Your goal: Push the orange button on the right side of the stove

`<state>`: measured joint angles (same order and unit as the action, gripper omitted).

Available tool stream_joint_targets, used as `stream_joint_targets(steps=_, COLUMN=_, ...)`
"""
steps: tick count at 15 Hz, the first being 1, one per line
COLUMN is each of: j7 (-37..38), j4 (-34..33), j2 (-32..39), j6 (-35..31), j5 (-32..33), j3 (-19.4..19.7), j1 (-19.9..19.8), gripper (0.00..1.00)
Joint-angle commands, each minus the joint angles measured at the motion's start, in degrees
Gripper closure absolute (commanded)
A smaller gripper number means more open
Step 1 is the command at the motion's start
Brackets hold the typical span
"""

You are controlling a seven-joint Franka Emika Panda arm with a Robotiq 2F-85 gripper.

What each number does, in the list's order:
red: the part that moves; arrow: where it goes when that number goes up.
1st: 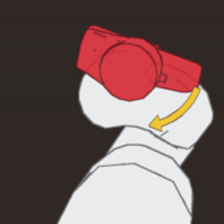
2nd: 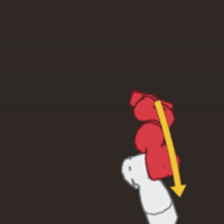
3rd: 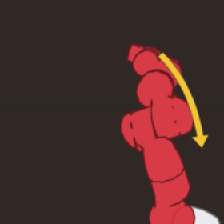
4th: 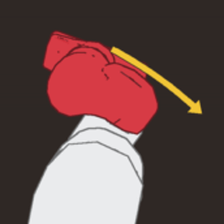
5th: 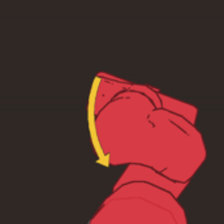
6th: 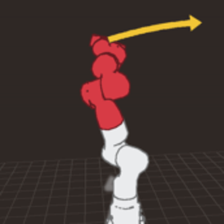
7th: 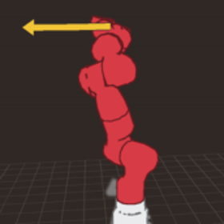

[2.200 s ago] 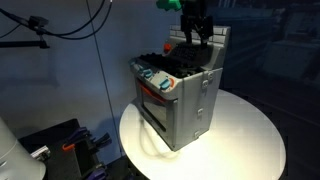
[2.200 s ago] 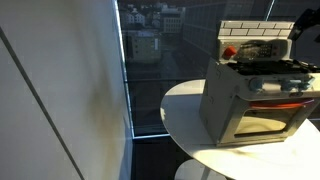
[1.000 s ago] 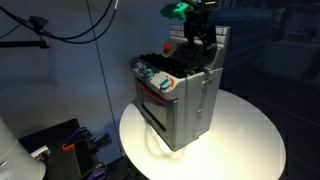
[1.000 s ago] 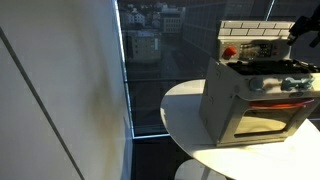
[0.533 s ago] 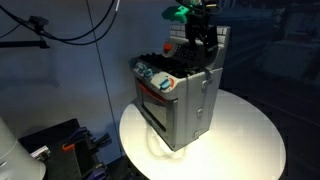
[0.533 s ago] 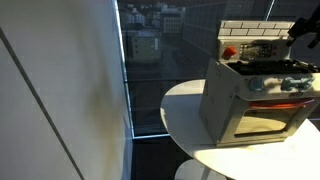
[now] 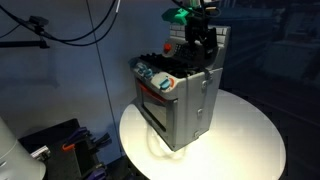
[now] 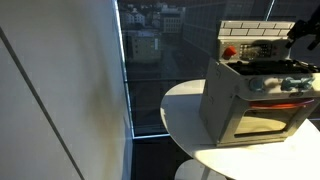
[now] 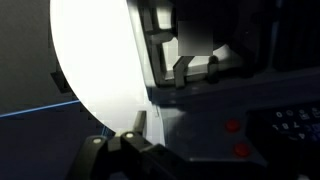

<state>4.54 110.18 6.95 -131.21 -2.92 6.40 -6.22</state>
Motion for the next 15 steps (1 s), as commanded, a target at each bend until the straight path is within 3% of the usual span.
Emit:
stream_joint_targets(steps=1, j7=0.33, j4=0.29, j2=-0.15, j6=-0.89, j5=-0.58, j3=0.05, j1=-0.21, gripper=0.00)
stream_joint_targets(steps=15, j7=1.07, j4=-0.65, j2=1.02, j6=-2.02, j5=-0.46, j3=0.22, j1=-0.23, gripper=0.00)
